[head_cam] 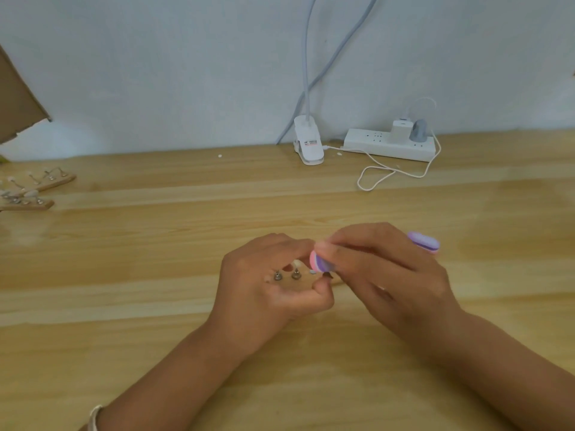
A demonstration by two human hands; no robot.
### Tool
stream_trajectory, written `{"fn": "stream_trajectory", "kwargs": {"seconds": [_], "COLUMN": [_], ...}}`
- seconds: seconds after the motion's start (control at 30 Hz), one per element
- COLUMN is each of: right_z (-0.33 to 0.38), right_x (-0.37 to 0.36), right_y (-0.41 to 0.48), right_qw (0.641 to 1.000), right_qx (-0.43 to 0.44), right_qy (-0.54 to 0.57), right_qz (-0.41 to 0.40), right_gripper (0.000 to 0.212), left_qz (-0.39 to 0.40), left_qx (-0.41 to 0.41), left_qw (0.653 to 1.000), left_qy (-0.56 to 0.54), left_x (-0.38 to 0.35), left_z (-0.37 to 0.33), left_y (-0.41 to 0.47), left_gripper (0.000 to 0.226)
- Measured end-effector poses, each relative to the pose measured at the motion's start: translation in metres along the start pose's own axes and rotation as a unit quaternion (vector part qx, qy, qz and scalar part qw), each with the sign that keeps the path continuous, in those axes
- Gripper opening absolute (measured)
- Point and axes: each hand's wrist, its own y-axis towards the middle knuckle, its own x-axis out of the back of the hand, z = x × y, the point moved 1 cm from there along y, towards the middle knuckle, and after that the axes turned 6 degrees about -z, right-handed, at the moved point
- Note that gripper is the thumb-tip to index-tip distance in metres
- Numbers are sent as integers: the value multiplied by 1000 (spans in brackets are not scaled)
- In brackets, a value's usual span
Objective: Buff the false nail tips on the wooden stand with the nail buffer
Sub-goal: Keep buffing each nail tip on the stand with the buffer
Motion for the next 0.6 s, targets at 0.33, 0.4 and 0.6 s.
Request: {"fn": "stream_trajectory", "kwargs": {"seconds": [0.33, 0.4, 0.6], "right_z": [4, -1, 1], "right_x": [2, 4, 5], "right_y": [2, 1, 4], "right_qw": [1000, 1000, 998], "right_qx": [-9, -14, -55], "right_qy": [4, -10, -2], "right_qz": [-12, 11, -31], "right_gripper": [30, 29, 26], "left_qz": [-1, 0, 0], "left_qx": [6, -2, 1], "left_qw": [999, 999, 999], "left_qy": [-35, -35, -47], "left_x": [2, 3, 4], "left_z": [-4, -3, -1], "left_y": [2, 2, 3], "left_gripper": [24, 23, 21]}}
